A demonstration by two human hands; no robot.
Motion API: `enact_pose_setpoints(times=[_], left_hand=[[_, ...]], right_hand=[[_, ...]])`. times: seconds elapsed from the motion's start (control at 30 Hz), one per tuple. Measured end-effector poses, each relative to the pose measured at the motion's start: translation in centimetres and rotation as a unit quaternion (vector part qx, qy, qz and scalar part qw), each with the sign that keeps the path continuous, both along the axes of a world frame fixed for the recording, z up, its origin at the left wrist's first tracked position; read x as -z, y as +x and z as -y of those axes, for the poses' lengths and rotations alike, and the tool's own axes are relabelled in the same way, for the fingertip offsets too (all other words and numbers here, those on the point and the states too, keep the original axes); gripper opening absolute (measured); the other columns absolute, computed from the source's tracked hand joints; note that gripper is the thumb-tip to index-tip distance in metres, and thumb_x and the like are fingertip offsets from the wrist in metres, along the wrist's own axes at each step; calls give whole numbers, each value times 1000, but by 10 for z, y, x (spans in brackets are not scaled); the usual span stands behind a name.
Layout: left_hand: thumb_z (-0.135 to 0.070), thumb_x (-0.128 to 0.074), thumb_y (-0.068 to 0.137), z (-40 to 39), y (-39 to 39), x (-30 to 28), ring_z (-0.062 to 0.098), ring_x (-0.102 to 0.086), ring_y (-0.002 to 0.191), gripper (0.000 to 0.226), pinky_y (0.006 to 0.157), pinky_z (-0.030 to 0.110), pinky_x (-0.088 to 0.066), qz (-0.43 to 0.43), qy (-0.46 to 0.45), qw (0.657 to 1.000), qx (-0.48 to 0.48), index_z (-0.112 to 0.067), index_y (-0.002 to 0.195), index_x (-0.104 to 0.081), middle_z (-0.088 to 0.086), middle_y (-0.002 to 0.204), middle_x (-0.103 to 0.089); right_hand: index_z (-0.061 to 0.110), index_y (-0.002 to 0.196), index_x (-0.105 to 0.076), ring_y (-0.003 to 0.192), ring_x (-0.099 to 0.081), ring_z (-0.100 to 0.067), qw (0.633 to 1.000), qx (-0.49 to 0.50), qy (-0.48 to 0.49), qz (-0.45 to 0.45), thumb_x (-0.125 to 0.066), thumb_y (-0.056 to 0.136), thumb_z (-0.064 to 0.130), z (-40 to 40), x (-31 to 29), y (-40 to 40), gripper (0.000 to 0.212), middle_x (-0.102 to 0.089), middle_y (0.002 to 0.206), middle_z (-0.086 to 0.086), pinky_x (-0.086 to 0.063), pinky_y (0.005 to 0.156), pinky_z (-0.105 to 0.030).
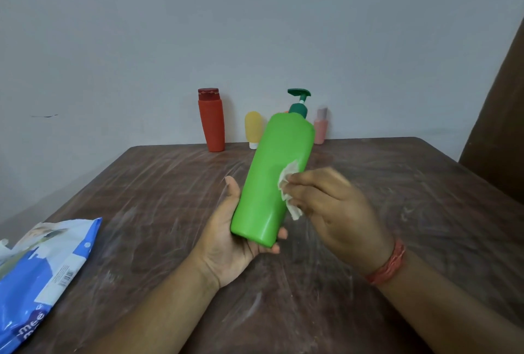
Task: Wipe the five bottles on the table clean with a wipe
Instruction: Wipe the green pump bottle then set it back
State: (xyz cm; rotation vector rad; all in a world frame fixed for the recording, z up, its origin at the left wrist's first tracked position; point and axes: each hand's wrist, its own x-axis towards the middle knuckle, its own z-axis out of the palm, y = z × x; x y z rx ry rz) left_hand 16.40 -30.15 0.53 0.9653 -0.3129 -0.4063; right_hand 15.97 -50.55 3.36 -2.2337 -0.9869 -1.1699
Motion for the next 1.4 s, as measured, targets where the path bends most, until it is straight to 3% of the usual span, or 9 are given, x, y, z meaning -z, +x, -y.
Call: enact_pose_setpoints(times=[0.27, 0.43, 0.57, 0.7, 0.87, 1.0, 1.13, 1.27, 1.4], left_hand=[[-75, -45, 88, 6, -3, -2, 38, -70, 76, 70, 57, 38, -55, 51, 109, 992, 25, -23, 131, -62, 20, 110, -69], [-83, -65, 69, 18, -9, -8, 41, -71, 75, 74, 56, 39, -57, 104, 185, 977, -25, -28, 118, -65, 21, 99, -72], [-76, -58, 73, 22, -12, -6, 39, -72, 73, 59, 54, 39, -59, 118, 206, 970, -56, -32, 111, -67, 20, 95, -73], [-78, -52, 74, 22, -11, -3, 39, -72, 72, 58, 53, 38, -58, 125, 219, 965, -68, -36, 110, -68, 19, 93, -74], [-89, -33, 81, 19, -6, -4, 36, -70, 75, 83, 58, 37, -55, 17, 148, 985, -84, -24, 107, -77, 21, 98, -73], [-72, -53, 86, 8, -2, -8, 14, -68, 61, 66, 61, 23, -57, -130, -97, 986, -39, -7, 78, -68, 5, 64, -64], [-75, -53, 83, 5, 2, -6, 17, -68, 63, 75, 58, 26, -57, -116, -105, 987, -29, -2, 85, -70, 8, 70, -66], [-78, -26, 91, 7, 2, 3, 34, -66, 61, 95, 47, 33, -51, -37, 9, 997, -60, 1, 133, -58, 29, 104, -67], [-79, -26, 91, 3, 0, 2, 33, -65, 59, 90, 47, 31, -50, -25, -21, 999, -9, -8, 119, -72, 27, 104, -69]], right_hand=[[4, 99, -72, 94, -56, -4, 967, 118, 222, -35, -70, 88, -2, 32, -25, 11, 13, -67, 100, -6, -39, 88, -7], [6, 105, -75, 99, -60, -25, 978, 150, 144, 13, -65, 89, -3, 34, -31, 13, 21, -71, 107, -5, -38, 95, -18], [8, 114, -72, 105, -54, -27, 991, 125, 41, 39, -44, 88, 1, 24, -29, 10, 39, -69, 116, -4, -43, 98, -27], [7, 115, -71, 105, -53, -29, 982, 177, 64, 4, -48, 83, -3, 26, -30, 9, 41, -67, 115, -6, -47, 94, -40], [7, 115, -71, 99, -57, -25, 990, -1, -144, -12, -52, 84, 6, -16, -13, -12, 36, -69, 117, -5, -44, 95, -32], [7, 116, -70, 94, -59, -25, 978, -76, -194, -6, -58, 93, 7, -46, -2, -22, 26, -67, 123, -3, -50, 89, -38], [7, 118, -70, 97, -58, -23, 973, -104, -207, -11, -53, 97, 9, -42, -4, -21, 26, -67, 122, -3, -50, 91, -35], [3, 119, -71, 103, -62, -29, 998, 21, -65, 3, -57, 94, -1, -5, -15, -4, 29, -68, 122, -8, -52, 91, -41], [1, 126, -66, 107, -60, -27, 996, 27, -75, 40, -64, 93, -3, -1, -3, -4, 33, -64, 129, -9, -50, 95, -37]])
